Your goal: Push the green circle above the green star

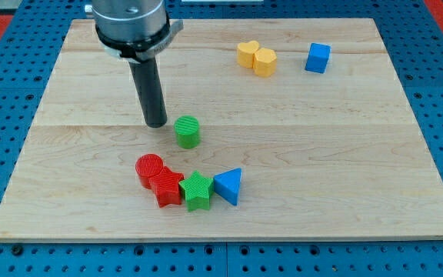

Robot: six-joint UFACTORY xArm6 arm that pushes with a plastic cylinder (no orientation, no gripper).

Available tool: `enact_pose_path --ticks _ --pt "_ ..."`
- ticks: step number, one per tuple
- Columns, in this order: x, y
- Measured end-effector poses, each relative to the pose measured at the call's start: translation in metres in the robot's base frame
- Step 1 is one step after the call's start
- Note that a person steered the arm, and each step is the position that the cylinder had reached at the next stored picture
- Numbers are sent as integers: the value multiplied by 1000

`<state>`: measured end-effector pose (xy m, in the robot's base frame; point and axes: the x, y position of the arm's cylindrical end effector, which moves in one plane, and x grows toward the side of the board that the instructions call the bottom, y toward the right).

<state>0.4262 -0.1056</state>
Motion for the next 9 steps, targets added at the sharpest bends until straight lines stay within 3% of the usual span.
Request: enact_pose_path --ticks 2,6,7,9 --pt "-27 1" --pt "53 11" --pt "46 11" --pt "-24 23"
